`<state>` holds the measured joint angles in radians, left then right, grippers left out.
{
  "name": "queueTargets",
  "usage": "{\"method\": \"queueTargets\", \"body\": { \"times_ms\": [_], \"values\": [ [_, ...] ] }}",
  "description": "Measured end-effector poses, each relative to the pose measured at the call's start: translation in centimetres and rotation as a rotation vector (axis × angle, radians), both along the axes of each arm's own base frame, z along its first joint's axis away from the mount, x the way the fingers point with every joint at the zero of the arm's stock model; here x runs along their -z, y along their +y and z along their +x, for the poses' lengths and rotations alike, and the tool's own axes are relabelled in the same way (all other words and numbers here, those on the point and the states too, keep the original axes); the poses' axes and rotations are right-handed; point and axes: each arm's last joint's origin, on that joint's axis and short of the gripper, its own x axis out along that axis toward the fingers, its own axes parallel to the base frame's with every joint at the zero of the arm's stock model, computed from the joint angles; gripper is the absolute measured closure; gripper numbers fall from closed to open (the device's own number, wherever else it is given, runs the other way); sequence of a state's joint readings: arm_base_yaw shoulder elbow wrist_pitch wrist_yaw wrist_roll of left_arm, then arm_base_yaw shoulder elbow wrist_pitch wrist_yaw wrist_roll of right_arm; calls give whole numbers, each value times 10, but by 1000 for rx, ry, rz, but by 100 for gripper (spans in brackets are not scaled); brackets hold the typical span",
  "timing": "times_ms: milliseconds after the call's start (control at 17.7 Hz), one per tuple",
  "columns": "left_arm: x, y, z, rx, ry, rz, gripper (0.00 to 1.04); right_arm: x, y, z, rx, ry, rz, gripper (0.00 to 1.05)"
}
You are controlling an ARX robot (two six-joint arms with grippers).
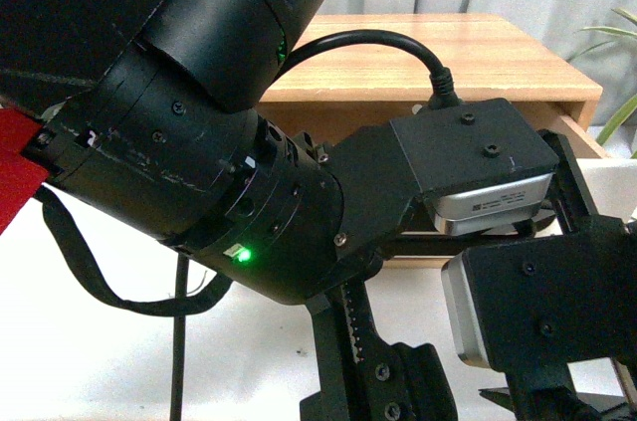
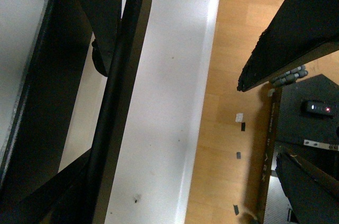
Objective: Pull drawer
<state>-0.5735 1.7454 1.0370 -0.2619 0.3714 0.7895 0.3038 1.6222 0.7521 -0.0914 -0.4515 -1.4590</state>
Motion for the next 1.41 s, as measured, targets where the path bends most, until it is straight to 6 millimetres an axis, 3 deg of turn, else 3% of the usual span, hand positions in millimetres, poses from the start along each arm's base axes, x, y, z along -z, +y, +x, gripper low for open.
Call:
{"method": "queueTargets", "body": {
  "times_ms": [509, 961, 1413],
  "values": [
    [2, 5, -13, -6, -5, -20, 7, 4, 0, -11, -10, -8, -3, 6],
    [-21, 9, -11, -60, -45, -103, 7, -2, 8, -7, 16, -99, 8, 6],
    [-41, 15, -20, -58, -30, -182, 7, -28, 4, -15, 37, -120, 47, 6]
  ]
}}
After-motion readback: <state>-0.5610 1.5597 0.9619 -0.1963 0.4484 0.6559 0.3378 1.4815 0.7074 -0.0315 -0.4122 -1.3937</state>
